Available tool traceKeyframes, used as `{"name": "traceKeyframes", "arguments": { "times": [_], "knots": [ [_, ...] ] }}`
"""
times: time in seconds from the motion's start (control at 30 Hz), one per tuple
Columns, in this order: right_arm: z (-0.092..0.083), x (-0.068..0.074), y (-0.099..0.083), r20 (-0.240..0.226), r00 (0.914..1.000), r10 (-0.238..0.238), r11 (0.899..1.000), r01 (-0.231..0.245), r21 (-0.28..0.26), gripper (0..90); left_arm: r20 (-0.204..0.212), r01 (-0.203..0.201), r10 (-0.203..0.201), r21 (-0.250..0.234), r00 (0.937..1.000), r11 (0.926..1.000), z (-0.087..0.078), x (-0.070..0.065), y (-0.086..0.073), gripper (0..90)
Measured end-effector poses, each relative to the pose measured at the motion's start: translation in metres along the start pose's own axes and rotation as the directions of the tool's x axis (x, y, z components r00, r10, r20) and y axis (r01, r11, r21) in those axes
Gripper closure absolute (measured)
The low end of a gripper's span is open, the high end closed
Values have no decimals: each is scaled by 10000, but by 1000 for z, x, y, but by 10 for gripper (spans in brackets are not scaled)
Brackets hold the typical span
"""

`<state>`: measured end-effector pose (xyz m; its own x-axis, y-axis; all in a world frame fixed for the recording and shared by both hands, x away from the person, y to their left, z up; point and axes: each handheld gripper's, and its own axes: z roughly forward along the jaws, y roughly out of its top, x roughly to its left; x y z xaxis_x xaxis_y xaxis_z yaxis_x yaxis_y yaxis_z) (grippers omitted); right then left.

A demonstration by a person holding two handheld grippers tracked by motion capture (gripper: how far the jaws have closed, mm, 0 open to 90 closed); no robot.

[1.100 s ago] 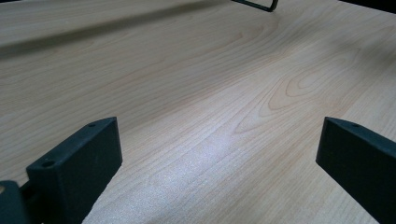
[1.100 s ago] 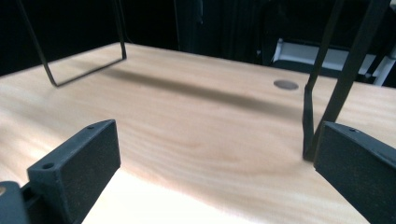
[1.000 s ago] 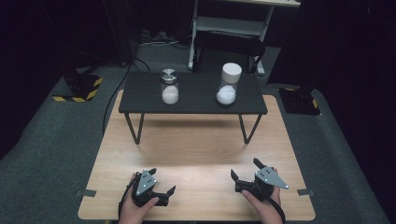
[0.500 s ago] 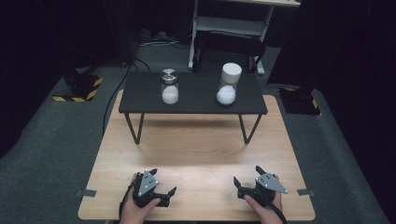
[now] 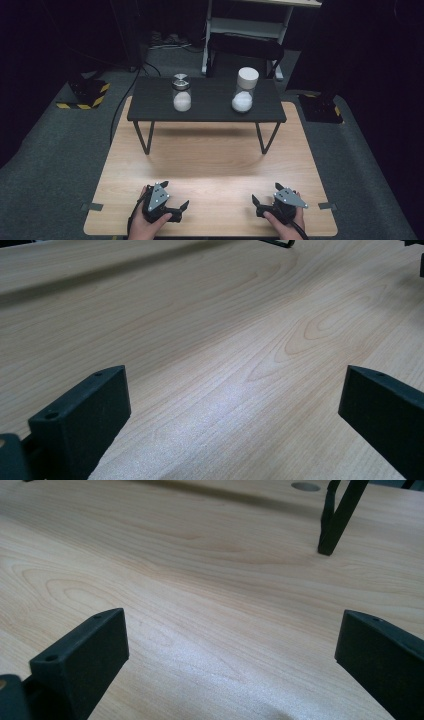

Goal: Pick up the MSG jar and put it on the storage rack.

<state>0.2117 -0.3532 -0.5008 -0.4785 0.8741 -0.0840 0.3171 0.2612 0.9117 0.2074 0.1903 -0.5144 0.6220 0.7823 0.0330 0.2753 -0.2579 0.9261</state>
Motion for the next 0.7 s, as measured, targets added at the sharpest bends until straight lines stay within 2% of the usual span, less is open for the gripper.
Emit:
{"name": "traceKeyframes", "arguments": {
  "times": [0.2,0.4,0.6,0.7],
  "knots": [
    [-1,-4,-1,-183,9996,195,9998,-195,-8,6,15,-39,39,33,10000,10000,0,0,1,6],
    [0,-6,0,-336,9994,98,9999,-96,39,6,-20,-69,70,100,10000,9999,1,-1,2,6],
    [0,-6,1,-374,9993,76,9999,-73,69,6,-143,-406,411,339,9991,9986,3,-7,6,6],
    [0,-6,0,-384,9992,81,10000,-80,36,6,-147,-390,396,407,9991,9984,4,-7,7,7]
  ]
}}
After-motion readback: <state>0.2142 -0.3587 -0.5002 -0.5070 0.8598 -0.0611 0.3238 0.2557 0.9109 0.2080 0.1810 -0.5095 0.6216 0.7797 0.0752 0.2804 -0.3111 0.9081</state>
